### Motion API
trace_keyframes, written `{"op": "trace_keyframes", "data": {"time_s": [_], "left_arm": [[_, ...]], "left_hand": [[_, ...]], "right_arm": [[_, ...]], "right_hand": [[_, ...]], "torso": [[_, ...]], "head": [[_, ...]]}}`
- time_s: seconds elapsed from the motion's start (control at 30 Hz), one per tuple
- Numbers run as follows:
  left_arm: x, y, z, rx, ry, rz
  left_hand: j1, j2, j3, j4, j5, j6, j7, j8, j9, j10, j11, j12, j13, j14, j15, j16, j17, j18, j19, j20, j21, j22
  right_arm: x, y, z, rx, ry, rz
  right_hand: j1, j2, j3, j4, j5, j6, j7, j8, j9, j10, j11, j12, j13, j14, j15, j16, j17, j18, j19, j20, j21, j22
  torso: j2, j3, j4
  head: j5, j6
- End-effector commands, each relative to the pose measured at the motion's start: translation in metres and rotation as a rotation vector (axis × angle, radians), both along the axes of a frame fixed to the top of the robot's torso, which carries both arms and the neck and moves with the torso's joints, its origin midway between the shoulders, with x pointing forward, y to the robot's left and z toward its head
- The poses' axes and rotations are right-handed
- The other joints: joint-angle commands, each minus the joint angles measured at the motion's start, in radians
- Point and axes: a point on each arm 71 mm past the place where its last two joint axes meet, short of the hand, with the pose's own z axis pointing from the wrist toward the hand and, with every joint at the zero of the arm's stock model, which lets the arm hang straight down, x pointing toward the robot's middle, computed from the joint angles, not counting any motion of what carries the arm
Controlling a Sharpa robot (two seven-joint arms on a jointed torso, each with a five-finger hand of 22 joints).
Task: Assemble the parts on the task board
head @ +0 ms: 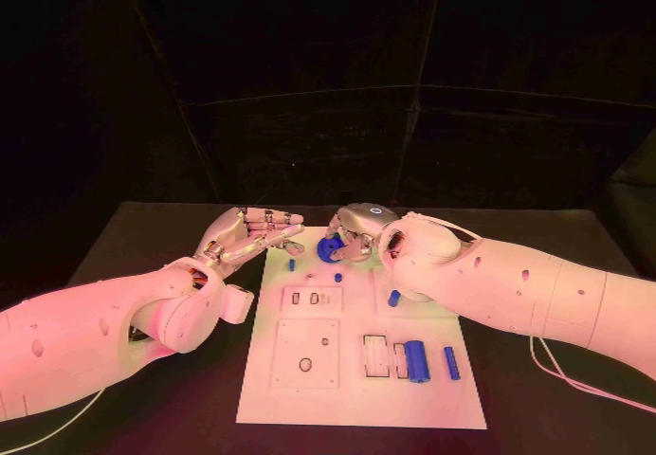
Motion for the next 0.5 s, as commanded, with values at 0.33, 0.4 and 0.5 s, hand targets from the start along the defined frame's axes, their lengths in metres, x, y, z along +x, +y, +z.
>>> {"op": "trace_keyframes", "data": {"time_s": [0.33,0.4,0.5], "left_arm": [[0.0,-0.0009,0.0009,-0.006,0.004,-0.008],[0.0,-0.0009,0.0009,-0.006,0.004,-0.008],[0.0,-0.0009,0.0008,-0.006,0.004,-0.008]], "left_hand": [[0.002,0.004,0.0,-0.007,0.001,0.005,0.003,-0.006,0.0,0.004,0.003,-0.005,0.0,-0.008,0.002,-0.006,0.001,0.011,-0.006,0.001,-0.005,-0.002],[0.002,0.004,0.0,-0.007,0.001,0.005,0.003,-0.006,0.0,0.004,0.003,-0.005,0.0,-0.008,0.002,-0.006,0.001,0.011,-0.006,0.001,-0.005,-0.002],[0.002,0.004,0.0,-0.007,0.001,0.005,0.003,-0.006,0.0,0.004,0.003,-0.005,0.0,-0.008,0.002,-0.006,0.001,0.011,-0.006,0.001,-0.005,-0.002]], "right_arm": [[0.0027,-0.0012,-0.001,-0.031,0.005,-0.019],[0.0028,-0.0014,-0.0012,-0.033,0.006,-0.021],[0.0031,-0.0017,-0.0017,-0.038,0.011,-0.023]], "right_hand": [[-0.061,-0.035,-0.037,0.024,-0.002,-0.098,0.019,-0.083,0.001,-0.049,0.029,-0.051,-0.049,0.054,0.031,-0.003,0.007,-0.01,-0.003,0.029,0.002,-0.006],[-0.067,-0.034,-0.044,0.031,-0.002,-0.101,0.021,-0.085,0.001,-0.05,0.03,-0.052,-0.051,0.054,0.032,-0.003,0.006,-0.01,-0.003,0.03,0.002,-0.006],[-0.078,-0.033,-0.055,0.044,-0.004,-0.103,0.022,-0.087,0.003,-0.051,0.032,-0.053,-0.052,0.053,0.033,-0.003,0.005,-0.01,-0.003,0.032,0.002,-0.006]], "torso": [[0.0,0.0005,-0.0005],[0.0,0.0005,-0.0004],[0.0,0.0005,-0.0002]], "head": [[-0.001,-0.001],[-0.002,-0.001],[-0.002,0.0]]}}
